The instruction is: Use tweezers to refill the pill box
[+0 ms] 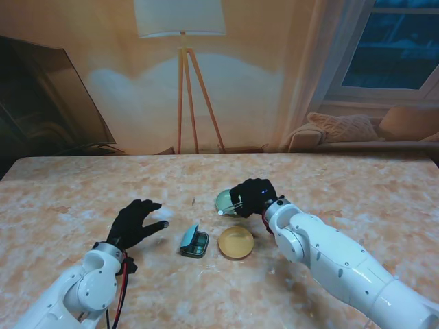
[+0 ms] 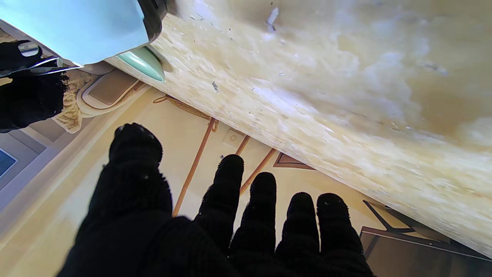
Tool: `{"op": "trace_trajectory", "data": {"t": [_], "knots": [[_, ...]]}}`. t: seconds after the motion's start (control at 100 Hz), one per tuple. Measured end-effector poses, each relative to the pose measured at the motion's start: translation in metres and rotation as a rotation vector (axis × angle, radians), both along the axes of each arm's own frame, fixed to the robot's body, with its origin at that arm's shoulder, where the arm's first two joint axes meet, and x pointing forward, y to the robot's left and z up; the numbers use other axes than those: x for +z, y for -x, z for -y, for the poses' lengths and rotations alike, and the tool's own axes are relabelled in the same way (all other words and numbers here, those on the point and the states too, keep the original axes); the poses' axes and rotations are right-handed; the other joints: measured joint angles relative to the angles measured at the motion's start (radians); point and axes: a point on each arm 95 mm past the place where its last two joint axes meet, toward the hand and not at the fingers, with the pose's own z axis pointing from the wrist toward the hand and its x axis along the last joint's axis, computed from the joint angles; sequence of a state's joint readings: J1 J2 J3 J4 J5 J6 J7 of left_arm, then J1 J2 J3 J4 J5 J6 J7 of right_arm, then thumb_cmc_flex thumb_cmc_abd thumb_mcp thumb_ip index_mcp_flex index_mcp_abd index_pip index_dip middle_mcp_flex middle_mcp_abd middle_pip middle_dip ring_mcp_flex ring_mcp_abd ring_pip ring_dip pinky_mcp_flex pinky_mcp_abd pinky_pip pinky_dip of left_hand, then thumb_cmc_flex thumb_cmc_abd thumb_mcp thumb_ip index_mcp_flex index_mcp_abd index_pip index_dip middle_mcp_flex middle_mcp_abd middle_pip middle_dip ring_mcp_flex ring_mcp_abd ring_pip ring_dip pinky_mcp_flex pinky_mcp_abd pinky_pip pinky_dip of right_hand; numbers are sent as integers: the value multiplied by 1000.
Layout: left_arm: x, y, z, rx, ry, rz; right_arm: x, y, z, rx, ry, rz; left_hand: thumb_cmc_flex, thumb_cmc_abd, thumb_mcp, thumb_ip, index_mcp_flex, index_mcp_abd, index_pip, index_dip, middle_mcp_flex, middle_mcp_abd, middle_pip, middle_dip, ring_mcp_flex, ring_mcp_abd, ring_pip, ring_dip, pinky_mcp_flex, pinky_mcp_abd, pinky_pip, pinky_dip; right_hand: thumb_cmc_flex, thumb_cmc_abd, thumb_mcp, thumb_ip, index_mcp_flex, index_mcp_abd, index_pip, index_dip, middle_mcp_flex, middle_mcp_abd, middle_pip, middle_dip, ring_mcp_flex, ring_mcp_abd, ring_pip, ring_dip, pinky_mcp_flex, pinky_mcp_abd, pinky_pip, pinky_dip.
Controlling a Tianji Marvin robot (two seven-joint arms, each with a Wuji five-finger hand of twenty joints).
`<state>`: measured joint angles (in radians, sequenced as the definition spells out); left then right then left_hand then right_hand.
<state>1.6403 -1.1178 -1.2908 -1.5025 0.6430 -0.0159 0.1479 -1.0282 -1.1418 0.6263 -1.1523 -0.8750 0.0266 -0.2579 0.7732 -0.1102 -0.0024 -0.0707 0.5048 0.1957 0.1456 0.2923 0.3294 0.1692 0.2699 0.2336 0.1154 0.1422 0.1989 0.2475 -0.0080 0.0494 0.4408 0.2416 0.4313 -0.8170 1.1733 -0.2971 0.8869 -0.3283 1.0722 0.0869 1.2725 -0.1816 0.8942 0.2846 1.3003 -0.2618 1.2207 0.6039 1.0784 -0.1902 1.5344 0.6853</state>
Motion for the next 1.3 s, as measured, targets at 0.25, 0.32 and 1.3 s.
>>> {"op": "trace_trajectory", "data": {"t": [0.25,0.32,1.3], "knots": [[0,-1,1,-8,3,-4,-5,12,-13,29,-47,-15,0,0,0,0,0,0,0,0,0,0,0,0,0,0,0,0,0,0,0,0,0,0,0,0,2,1,0,0,0,0,0,0,0,0,1,0,0,0,2,-1],[0,-1,1,-8,3,-4,-7,16,-18,39,-62,-23,0,0,0,0,0,0,0,0,0,0,0,0,0,0,0,0,0,0,0,0,0,0,2,-17,2,1,0,0,0,0,0,0,0,0,3,0,0,0,3,-2],[-1,0,3,-4,13,3,-43,39,-33,28,-113,-159,0,0,0,0,0,0,0,0,0,0,0,0,0,0,0,0,0,0,0,0,0,0,2,-19,2,1,0,0,0,0,0,0,0,0,3,0,-2,0,3,-15]]}}
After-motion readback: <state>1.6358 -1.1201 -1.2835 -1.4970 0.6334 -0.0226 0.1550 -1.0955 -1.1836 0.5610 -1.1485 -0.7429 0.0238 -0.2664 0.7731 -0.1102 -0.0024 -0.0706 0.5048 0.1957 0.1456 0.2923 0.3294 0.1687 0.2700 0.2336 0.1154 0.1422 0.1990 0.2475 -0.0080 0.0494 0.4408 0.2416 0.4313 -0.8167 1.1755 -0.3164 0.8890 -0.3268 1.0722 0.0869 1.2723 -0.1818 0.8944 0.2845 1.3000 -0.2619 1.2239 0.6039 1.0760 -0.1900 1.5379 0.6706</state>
